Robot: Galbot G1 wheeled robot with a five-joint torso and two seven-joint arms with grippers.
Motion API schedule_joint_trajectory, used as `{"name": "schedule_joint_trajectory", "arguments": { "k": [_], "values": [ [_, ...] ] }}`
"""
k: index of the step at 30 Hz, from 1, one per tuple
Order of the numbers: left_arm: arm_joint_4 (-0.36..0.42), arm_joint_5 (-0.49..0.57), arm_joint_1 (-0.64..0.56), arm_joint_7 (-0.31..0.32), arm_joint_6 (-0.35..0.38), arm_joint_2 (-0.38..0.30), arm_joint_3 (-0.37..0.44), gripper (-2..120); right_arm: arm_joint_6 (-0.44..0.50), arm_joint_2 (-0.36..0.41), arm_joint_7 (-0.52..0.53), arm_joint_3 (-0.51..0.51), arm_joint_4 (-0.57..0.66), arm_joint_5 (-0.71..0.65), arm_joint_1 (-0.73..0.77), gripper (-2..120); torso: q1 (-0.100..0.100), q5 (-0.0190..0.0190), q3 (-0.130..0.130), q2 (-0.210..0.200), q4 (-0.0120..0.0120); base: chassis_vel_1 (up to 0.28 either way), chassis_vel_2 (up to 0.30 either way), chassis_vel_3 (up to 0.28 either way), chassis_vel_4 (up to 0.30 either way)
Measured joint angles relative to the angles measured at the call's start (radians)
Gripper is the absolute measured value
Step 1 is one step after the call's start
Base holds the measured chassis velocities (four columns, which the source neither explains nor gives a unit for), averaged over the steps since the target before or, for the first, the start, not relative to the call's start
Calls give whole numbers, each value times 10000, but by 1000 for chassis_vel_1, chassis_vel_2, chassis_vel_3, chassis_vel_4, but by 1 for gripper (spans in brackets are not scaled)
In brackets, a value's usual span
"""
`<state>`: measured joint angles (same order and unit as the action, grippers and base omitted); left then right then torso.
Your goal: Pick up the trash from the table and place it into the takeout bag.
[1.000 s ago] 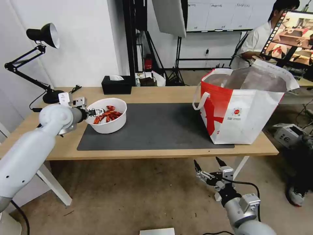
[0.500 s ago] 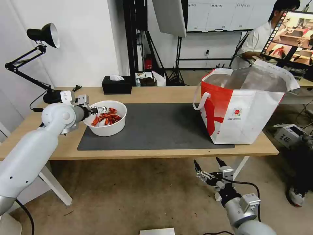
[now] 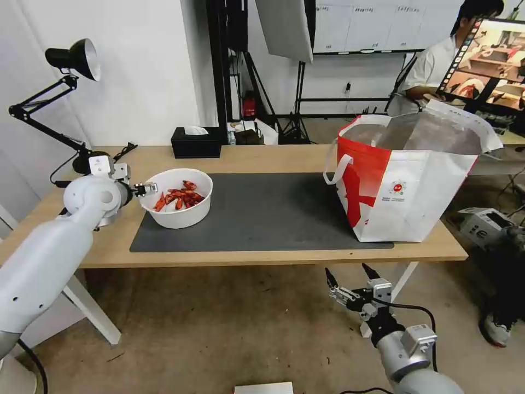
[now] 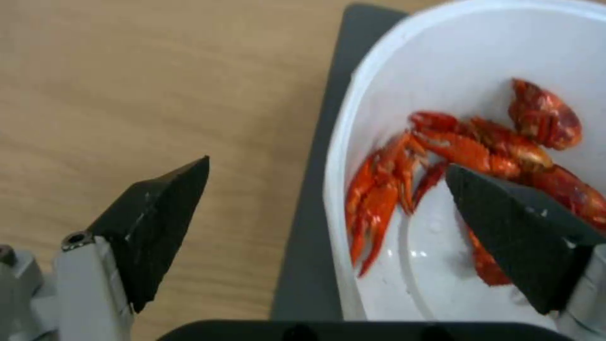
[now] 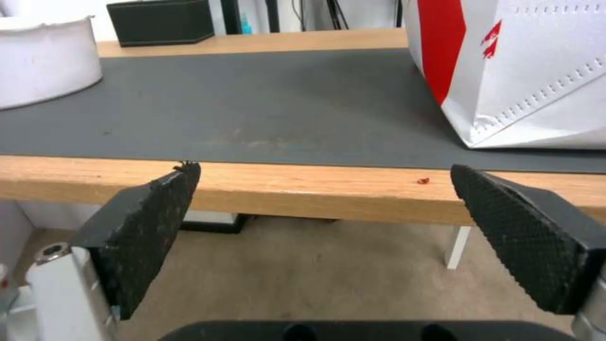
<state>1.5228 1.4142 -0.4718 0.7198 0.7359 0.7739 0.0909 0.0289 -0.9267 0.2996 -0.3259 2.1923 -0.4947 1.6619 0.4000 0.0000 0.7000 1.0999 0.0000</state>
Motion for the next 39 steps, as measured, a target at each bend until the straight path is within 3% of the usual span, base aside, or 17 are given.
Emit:
{"name": "schedule_joint_trajectory", "arguments": {
  "k": [10,13,21,23,26,27,34,37,39],
  "values": [
    [-102,1254,-29,798,-18,122,-110,100,0,0,0,0,0,0,0,100,-1,4,-1,1,0,0,0,0,0],
    [-117,1406,-11,883,-25,142,-133,93,0,0,0,0,0,0,-1,100,-2,3,-1,3,2,0,0,0,0],
    [-164,1516,15,1021,-55,249,-160,69,0,0,0,0,0,0,0,100,-2,3,-2,3,3,0,0,0,0],
    [-165,1515,25,1025,-48,281,-170,56,0,0,0,0,0,0,0,100,-2,2,-1,3,2,0,0,0,0],
    [-164,1511,51,1025,-40,291,-190,49,0,0,0,0,0,0,0,100,-2,1,-1,3,1,0,0,0,0],
    [-164,1508,70,1025,-35,294,-203,40,0,0,0,0,0,0,0,100,-2,1,-1,3,1,0,0,0,0],
    [-119,1507,97,1020,-13,321,-192,23,0,0,0,0,0,0,0,100,0,-4,0,1,0,0,0,0,0],
    [-67,1502,48,1041,5,379,-102,4,0,0,0,0,0,0,0,100,0,1,1,0,-2,0,0,0,0],
    [-45,1501,25,1054,5,401,-73,0,0,0,0,0,0,0,0,100,0,0,1,0,-1,0,0,0,0]
  ]
}}
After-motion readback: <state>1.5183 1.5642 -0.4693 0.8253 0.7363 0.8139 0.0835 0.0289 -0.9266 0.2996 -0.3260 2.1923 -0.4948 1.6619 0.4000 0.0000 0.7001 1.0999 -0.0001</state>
